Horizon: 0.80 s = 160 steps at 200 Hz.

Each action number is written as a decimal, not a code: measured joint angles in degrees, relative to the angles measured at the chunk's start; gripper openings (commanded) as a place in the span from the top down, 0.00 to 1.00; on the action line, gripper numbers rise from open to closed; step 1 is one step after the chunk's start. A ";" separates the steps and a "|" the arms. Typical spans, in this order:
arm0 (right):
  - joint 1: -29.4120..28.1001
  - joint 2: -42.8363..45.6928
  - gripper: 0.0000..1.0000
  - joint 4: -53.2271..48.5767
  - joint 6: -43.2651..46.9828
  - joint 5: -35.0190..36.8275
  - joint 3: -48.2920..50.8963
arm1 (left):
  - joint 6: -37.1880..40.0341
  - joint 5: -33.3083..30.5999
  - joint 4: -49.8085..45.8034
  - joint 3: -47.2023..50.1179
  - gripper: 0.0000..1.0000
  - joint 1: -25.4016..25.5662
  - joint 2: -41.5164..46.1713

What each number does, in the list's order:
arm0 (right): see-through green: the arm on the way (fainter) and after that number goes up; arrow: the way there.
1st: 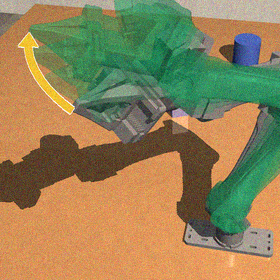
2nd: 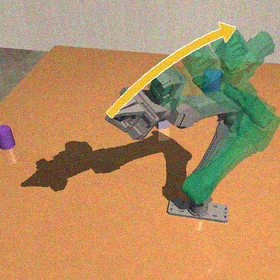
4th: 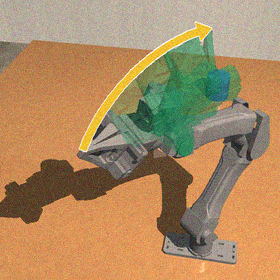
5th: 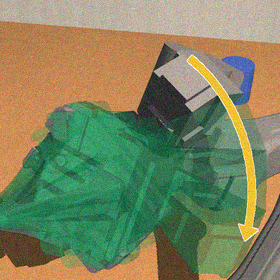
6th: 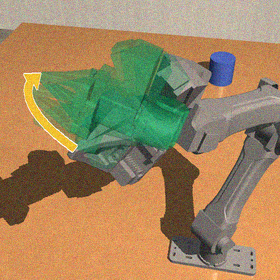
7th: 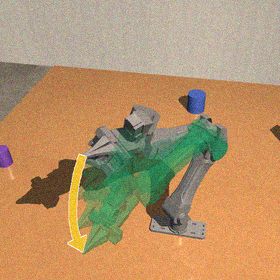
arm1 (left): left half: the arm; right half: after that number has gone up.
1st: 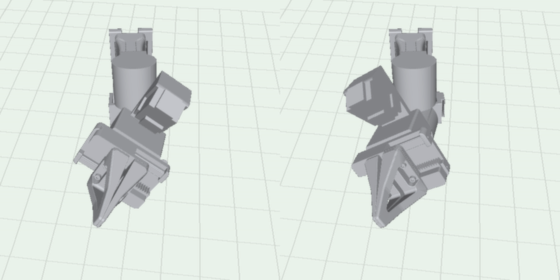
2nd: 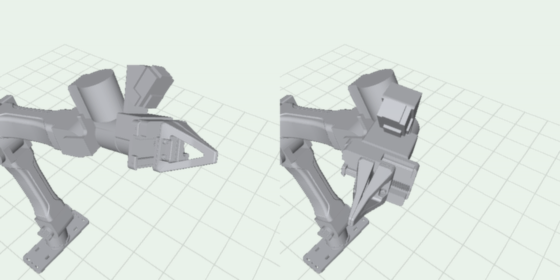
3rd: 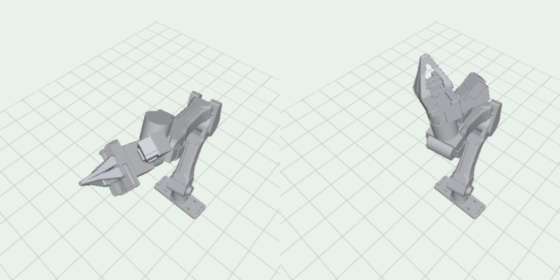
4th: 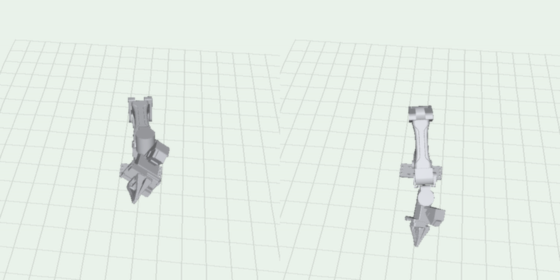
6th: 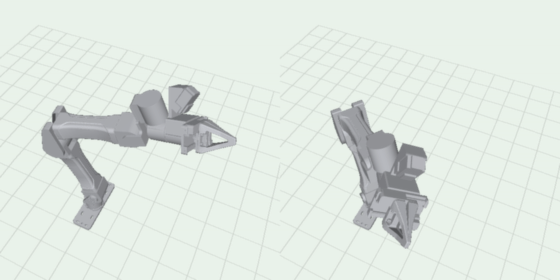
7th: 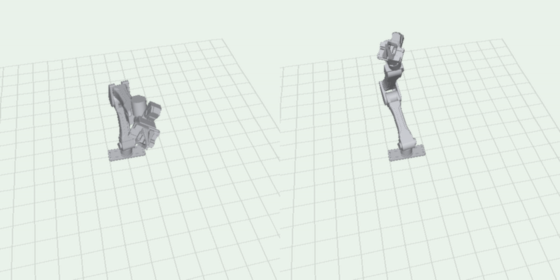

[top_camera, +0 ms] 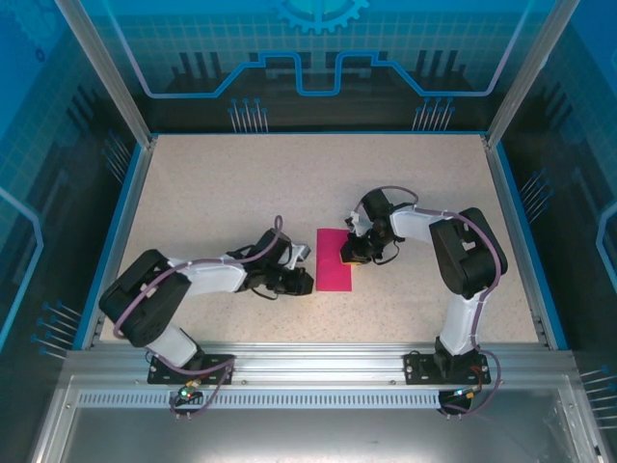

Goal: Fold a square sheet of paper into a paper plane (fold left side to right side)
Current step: Fold the triangle a second time at the center of the table.

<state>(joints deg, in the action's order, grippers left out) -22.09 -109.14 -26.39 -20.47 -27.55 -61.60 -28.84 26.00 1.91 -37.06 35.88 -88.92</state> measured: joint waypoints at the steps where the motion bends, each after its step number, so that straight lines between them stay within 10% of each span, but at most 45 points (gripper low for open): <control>1: 0.00 0.00 0.88 0.00 0.00 0.00 0.00 | 0.02 0.00 -0.07 -0.02 0.83 -0.07 0.13; 160: 0.00 0.44 0.88 -0.20 0.07 -0.02 0.00 | 0.24 4.04 1.38 -13.16 0.83 -1.11 -17.00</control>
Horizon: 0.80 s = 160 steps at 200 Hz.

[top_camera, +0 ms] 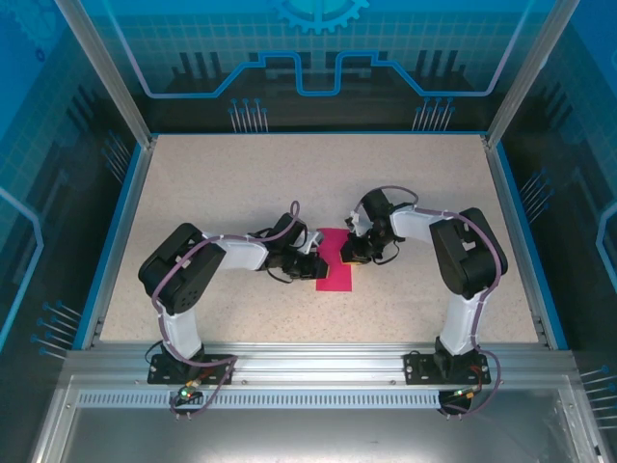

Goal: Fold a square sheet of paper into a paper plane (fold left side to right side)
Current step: Fold the triangle a second time at the center of the table.

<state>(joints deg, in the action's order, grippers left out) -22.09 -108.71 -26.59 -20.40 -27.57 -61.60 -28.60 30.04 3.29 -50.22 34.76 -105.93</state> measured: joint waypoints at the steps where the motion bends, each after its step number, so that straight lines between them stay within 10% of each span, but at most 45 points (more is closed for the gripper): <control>1: 0.00 0.02 0.88 -0.02 0.00 0.00 0.00 | 0.00 0.00 0.00 0.00 0.83 0.00 0.00; 160: -4.87 -0.98 0.89 -1.11 -1.79 -2.86 0.00 | 0.46 -4.85 -3.02 -1.11 0.90 1.44 0.20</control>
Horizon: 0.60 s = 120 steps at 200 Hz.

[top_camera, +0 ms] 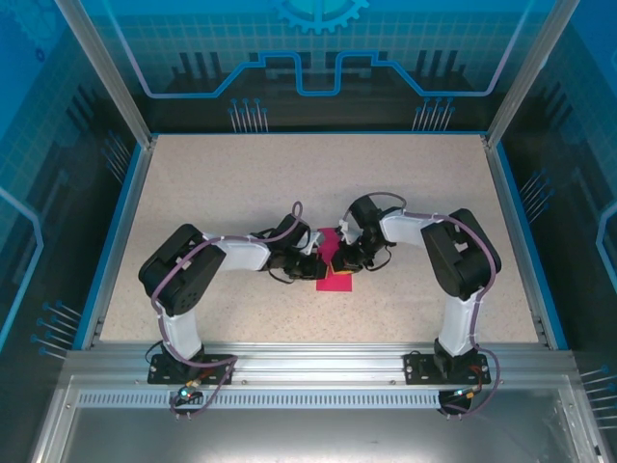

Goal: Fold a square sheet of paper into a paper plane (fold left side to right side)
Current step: Fold the triangle a second time at the center of the table.

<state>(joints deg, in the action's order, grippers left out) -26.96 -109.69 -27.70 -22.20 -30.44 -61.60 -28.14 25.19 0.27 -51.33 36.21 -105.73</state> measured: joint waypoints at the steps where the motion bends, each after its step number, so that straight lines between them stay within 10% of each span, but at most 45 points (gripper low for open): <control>1: 0.00 0.00 0.89 -0.02 0.00 0.00 0.00 | 0.02 -0.09 -0.07 -0.04 0.91 0.02 0.00; 120: 6.43 -0.48 0.88 -4.24 3.23 2.08 -1.99 | 1.25 -3.34 -2.34 -1.46 0.92 1.46 -0.02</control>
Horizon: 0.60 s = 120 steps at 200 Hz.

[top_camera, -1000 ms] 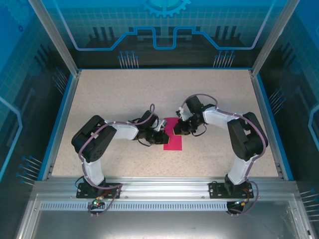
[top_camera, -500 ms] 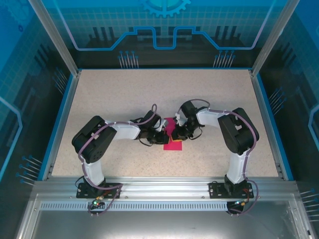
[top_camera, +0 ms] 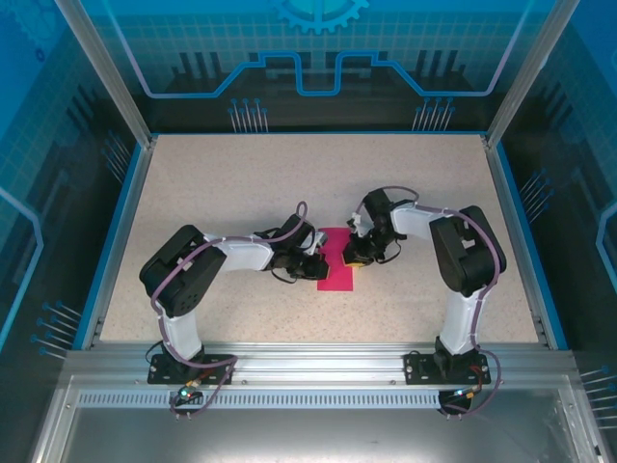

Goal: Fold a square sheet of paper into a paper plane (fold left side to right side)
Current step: Fold the triangle a second time at the center of the table.

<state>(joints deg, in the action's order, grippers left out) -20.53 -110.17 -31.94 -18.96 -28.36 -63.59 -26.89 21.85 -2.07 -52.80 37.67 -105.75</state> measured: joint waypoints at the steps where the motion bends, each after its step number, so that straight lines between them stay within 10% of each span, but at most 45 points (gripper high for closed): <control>1: 0.07 0.00 0.88 -0.02 0.00 0.00 -0.02 | 0.00 0.00 0.00 0.00 0.92 0.00 0.00; 63: 2.47 0.11 0.85 -0.44 1.07 -0.02 -0.17 | 0.00 -1.31 -0.87 0.02 0.86 0.39 1.07; 120: 8.76 10.54 0.66 1.49 0.96 4.39 3.43 | 0.26 -2.58 -8.66 0.02 0.59 -0.57 10.62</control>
<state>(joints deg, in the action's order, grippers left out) -11.77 -99.63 -30.46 -18.00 -23.97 -60.16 -26.63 19.27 -10.72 -52.77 37.10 -95.13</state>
